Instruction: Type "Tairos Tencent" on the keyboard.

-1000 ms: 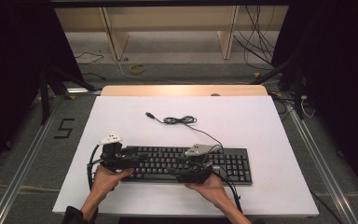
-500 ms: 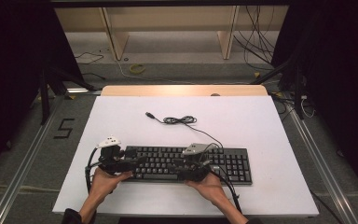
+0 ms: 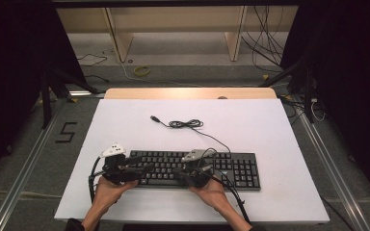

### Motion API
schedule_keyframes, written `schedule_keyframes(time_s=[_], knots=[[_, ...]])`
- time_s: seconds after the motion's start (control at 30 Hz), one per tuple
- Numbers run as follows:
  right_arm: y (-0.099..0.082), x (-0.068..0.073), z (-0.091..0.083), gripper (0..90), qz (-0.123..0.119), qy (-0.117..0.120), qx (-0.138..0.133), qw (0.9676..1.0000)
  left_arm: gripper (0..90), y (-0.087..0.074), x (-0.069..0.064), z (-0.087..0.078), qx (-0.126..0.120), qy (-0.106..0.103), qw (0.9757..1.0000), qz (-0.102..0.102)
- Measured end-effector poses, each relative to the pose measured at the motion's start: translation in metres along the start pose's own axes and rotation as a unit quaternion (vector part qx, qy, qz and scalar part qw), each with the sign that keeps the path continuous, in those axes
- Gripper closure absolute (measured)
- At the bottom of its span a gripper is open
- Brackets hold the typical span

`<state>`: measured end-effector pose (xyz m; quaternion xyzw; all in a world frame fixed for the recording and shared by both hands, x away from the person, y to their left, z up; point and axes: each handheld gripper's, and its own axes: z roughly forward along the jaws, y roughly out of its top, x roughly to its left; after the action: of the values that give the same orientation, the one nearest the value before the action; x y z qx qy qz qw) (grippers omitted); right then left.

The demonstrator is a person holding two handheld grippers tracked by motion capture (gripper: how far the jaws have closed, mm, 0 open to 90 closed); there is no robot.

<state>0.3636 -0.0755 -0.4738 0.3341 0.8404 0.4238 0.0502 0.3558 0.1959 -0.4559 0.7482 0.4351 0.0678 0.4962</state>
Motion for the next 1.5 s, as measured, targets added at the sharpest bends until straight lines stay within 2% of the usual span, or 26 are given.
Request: schedule_keyframes(time_s=[0.23,0.33,0.7,0.77,0.93,1.1,1.23,1.5], knots=[[0.003,0.006,0.008,90.0,-0.007,-0.001,0.009,0.9999,32.8,-0.003,-0.002,-0.001,0.001,-0.003,1.0000,0.005],[0.002,0.006,0.011,90.0,-0.006,-0.003,0.014,0.9999,31.7,-0.004,-0.002,-0.001,0.001,-0.009,0.9999,0.010],[0.001,0.005,0.015,90.0,-0.009,-0.005,0.019,0.9998,31.0,-0.005,-0.003,-0.002,-0.001,-0.011,0.9998,0.016],[0.000,0.006,0.016,90.0,-0.007,-0.006,0.027,0.9996,31.0,-0.005,-0.003,-0.002,-0.002,-0.011,0.9998,0.016],[-0.002,0.007,0.018,90.0,-0.014,-0.009,0.020,0.9997,31.1,-0.006,-0.002,-0.002,-0.002,-0.010,0.9998,0.016],[-0.001,0.006,0.016,90.0,-0.004,-0.006,0.020,0.9998,31.2,-0.006,-0.002,-0.002,-0.002,-0.009,0.9998,0.016],[0.000,0.005,0.009,88.2,0.006,0.000,0.005,1.0000,31.3,-0.006,-0.001,-0.001,-0.003,-0.007,0.9998,0.016],[-0.003,-0.002,-0.004,82.7,0.019,-0.007,-0.013,0.9997,32.1,-0.004,-0.001,0.002,0.001,-0.007,0.9998,0.021]])
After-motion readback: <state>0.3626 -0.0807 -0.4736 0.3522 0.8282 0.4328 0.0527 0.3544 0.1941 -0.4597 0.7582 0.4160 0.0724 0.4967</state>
